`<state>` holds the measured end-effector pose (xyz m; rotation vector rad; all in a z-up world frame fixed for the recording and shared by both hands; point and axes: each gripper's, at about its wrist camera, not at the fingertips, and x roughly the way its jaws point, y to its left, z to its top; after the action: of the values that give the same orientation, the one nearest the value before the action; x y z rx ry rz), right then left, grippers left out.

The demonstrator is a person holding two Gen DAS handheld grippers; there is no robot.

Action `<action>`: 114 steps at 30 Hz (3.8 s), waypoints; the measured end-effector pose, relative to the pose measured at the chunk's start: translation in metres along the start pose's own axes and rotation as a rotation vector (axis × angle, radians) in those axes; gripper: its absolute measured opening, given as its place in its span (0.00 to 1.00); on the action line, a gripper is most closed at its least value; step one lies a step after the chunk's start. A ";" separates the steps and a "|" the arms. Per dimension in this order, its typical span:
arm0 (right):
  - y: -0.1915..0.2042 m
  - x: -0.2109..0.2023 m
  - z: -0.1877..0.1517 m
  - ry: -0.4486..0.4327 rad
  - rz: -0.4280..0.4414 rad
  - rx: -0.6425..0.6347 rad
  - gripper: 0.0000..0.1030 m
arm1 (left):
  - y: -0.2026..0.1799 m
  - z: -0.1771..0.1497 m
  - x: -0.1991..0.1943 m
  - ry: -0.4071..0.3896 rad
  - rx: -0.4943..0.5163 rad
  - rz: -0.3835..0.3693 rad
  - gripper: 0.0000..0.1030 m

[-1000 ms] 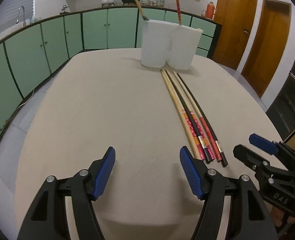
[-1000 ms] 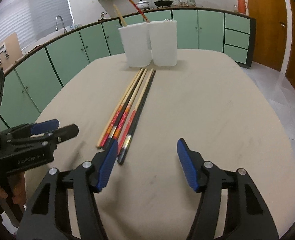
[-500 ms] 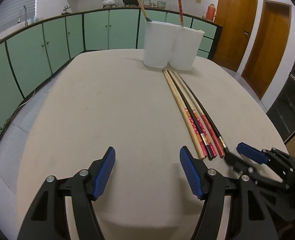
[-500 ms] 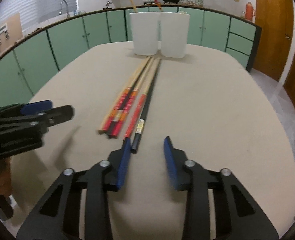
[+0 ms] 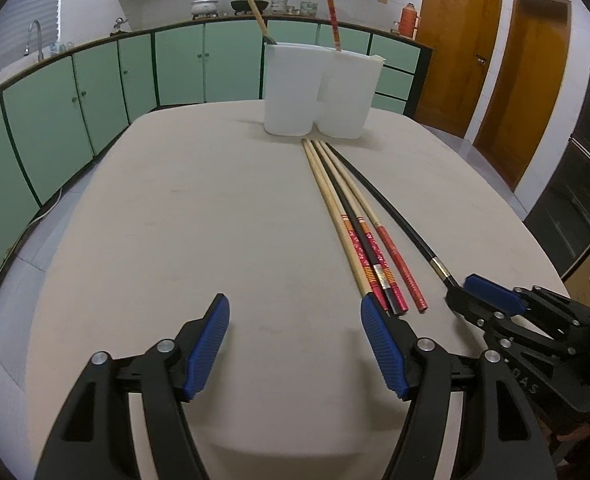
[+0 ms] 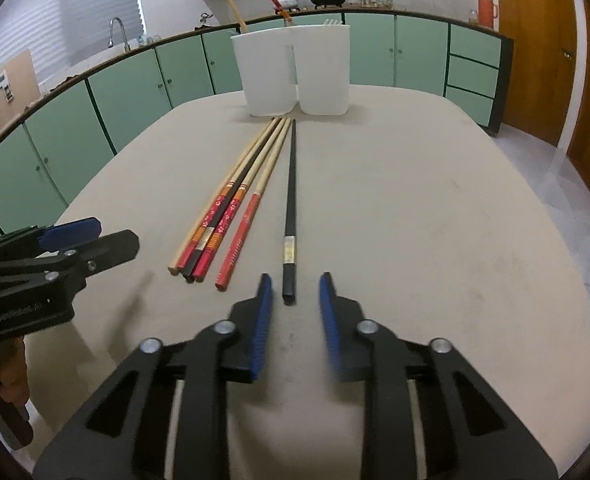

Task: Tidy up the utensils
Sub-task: 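Move both tools down to the chopsticks on the mat and grasp a black chopstick with the right tool, then grasp a bamboo chopstick with the left tool while the right tool holds the black chopstick, then lift both chopsticks upright and carry them over the white holder, then lower the chopsticks into the holder and open both tools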

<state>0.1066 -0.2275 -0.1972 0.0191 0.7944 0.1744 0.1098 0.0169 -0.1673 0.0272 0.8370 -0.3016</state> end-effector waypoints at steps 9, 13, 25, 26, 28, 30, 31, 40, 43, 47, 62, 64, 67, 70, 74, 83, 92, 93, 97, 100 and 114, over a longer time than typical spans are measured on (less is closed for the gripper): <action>-0.008 -0.003 0.001 -0.004 -0.032 0.017 0.05 | -0.013 -0.002 0.008 0.018 0.019 -0.017 0.65; -0.018 -0.006 0.000 -0.006 -0.047 0.043 0.05 | -0.021 -0.002 0.016 0.036 0.028 -0.011 0.65; -0.028 -0.008 -0.003 -0.013 -0.038 0.063 0.06 | -0.018 -0.004 0.020 0.040 0.052 0.082 0.65; -0.028 -0.008 -0.003 -0.013 -0.037 0.065 0.06 | -0.015 -0.004 0.019 0.040 0.044 0.086 0.65; -0.027 -0.008 -0.003 -0.013 -0.035 0.066 0.06 | -0.007 -0.005 0.017 0.039 0.022 0.094 0.65; -0.026 -0.008 -0.003 -0.012 -0.030 0.064 0.06 | -0.004 -0.005 0.016 0.038 0.013 0.092 0.65; -0.025 -0.008 -0.003 -0.011 -0.029 0.061 0.06 | -0.004 -0.005 0.015 0.035 0.012 0.089 0.65; -0.023 -0.003 -0.002 -0.007 -0.036 0.046 0.07 | -0.013 -0.005 0.019 0.020 0.023 0.075 0.41; -0.024 -0.002 -0.001 -0.005 -0.030 0.048 0.06 | -0.016 -0.004 0.019 0.015 0.013 0.034 0.17; -0.026 -0.003 0.000 -0.003 -0.019 0.057 0.06 | -0.017 -0.003 0.019 0.012 0.002 0.020 0.07; -0.025 -0.062 0.045 -0.151 -0.021 -0.026 0.06 | -0.027 0.040 -0.051 -0.155 0.067 0.005 0.07; -0.029 -0.074 0.057 -0.183 -0.014 -0.023 0.06 | -0.027 0.050 -0.061 -0.189 0.069 0.001 0.07; -0.035 -0.090 0.078 -0.229 0.003 -0.021 0.06 | -0.026 0.067 -0.075 -0.242 0.066 -0.016 0.07; -0.038 -0.102 0.101 -0.257 0.030 -0.018 0.06 | -0.026 0.086 -0.084 -0.286 0.072 -0.028 0.07; -0.043 -0.108 0.131 -0.258 0.071 0.000 0.06 | -0.025 0.105 -0.089 -0.316 0.077 -0.038 0.07; -0.037 -0.120 0.176 -0.247 0.098 -0.042 0.06 | -0.018 0.141 -0.098 -0.362 0.075 -0.066 0.07; -0.033 -0.126 0.198 -0.252 0.132 -0.068 0.06 | -0.012 0.156 -0.111 -0.392 0.078 -0.070 0.07; -0.035 -0.128 0.201 -0.258 0.133 -0.068 0.06 | -0.011 0.159 -0.113 -0.399 0.079 -0.069 0.07; -0.037 -0.135 0.217 -0.290 0.145 -0.068 0.06 | -0.011 0.169 -0.123 -0.431 0.087 -0.066 0.07; -0.038 -0.144 0.236 -0.328 0.143 -0.084 0.06 | -0.013 0.183 -0.134 -0.470 0.097 -0.066 0.07; -0.050 -0.143 0.339 -0.452 0.102 -0.100 0.06 | -0.011 0.275 -0.146 -0.645 0.112 -0.026 0.07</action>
<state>0.2573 -0.2836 0.1376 0.0045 0.3331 0.2943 0.2144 0.0042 0.1260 0.0220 0.1805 -0.3542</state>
